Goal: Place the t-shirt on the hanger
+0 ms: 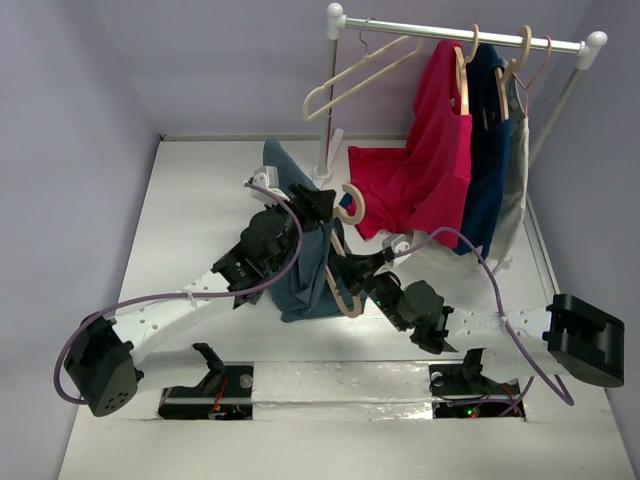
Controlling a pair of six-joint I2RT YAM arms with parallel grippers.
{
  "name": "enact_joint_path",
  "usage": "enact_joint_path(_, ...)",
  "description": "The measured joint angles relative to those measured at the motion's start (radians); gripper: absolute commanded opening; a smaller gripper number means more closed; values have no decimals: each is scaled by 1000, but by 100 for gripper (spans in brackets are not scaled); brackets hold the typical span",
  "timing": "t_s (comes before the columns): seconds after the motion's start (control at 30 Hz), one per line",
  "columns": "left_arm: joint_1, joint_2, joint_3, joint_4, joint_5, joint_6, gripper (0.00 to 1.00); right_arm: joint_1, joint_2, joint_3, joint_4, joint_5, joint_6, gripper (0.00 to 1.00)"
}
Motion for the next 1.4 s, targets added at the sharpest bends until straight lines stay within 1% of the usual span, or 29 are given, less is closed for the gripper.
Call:
enact_joint_path(0.07, 3, -3, -24, 24, -18, -10, 30, 5, 6, 9, 0, 6, -11, 0)
enact_joint_path(0.1, 4, -6, -36, 35, -24, -16, 19, 7, 10, 12, -2, 10, -15, 0)
enact_joint_path(0.17, 4, -16, -48, 61, -28, -56, 11, 8, 21, 14, -16, 10, -23, 0)
enact_joint_path(0.2, 0, -23, -51, 69, -27, -66, 4, 8, 31, 15, -22, 6, -23, 0)
enact_joint_path(0.23, -8, -31, -55, 74, -24, -64, 1, 9, 36, 16, -22, 2, -23, 0)
enact_joint_path(0.47, -8, -84, -98, 77, -39, -69, 0, 18, 39, 28, -40, -21, -11, 0)
enact_joint_path(0.5, -8, -92, -103, 76, -40, -70, 0, 20, 37, 30, -49, -26, -6, 14)
enact_joint_path(0.57, -8, -123, -116, 62, -42, -72, 0, 21, 27, 34, -67, -39, 8, 33)
enact_joint_path(0.6, -8, -139, -119, 48, -41, -69, 0, 20, 14, 35, -84, -46, 19, 48)
enact_joint_path(0.67, -8, -172, -120, 17, -45, -65, 0, 21, -19, 36, -119, -56, 29, 59)
enact_joint_path(0.7, -8, -187, -120, 4, -48, -65, 0, 21, -39, 38, -142, -60, 37, 60)
enact_joint_path(0.77, -8, -222, -120, -24, -53, -65, 0, 21, -92, 39, -198, -63, 51, 60)
enact_joint_path(0.8, -8, -239, -120, -39, -55, -65, 0, 21, -120, 39, -222, -63, 56, 57)
enact_joint_path(0.83, -8, -253, -120, -49, -56, -66, 0, 21, -154, 37, -251, -62, 58, 44)
enact_joint_path(0.87, -8, -268, -120, -59, -56, -66, 0, 21, -187, 34, -270, -61, 59, 35)
enact_joint_path(0.9, -8, -279, -120, -69, -55, -68, 0, 21, -217, 26, -279, -56, 65, 17)
enact_joint_path(0.93, -8, -290, -120, -78, -55, -69, 0, 21, -241, 14, -284, -50, 71, 10)
enact_joint_path(0.97, -8, -299, -120, -87, -54, -71, 0, 21, -265, -2, -289, -41, 79, 6)
enact_joint_path(1.0, -8, -306, -120, -95, -52, -73, 0, 21, -280, -17, -301, -31, 84, 5)
enact_joint_path(1.07, -8, -317, -120, -105, -46, -77, 0, 20, -273, -26, -340, -14, 91, 8)
enact_joint_path(1.13, -8, -325, -119, -116, -39, -82, 0, 21, -232, -25, -378, -10, 93, 11)
enact_joint_path(1.2, -8, -327, -119, -127, -34, -89, 0, 20, -192, -25, -417, -18, 95, 16)
enact_joint_path(1.23, -8, -328, -119, -131, -30, -93, 0, 21, -175, -25, -431, -25, 97, 25)
enact_joint_path(1.27, -8, -328, -119, -135, -26, -97, 0, 21, -160, -25, -445, -31, 102, 31)
enact_joint_path(1.3, -8, -328, -119, -140, -21, -99, 0, 21, -151, -25, -455, -35, 104, 40)
enact_joint_path(1.4, -8, -328, -119, -148, -11, -109, 0, 21, -124, -10, -480, -43, 100, 49)
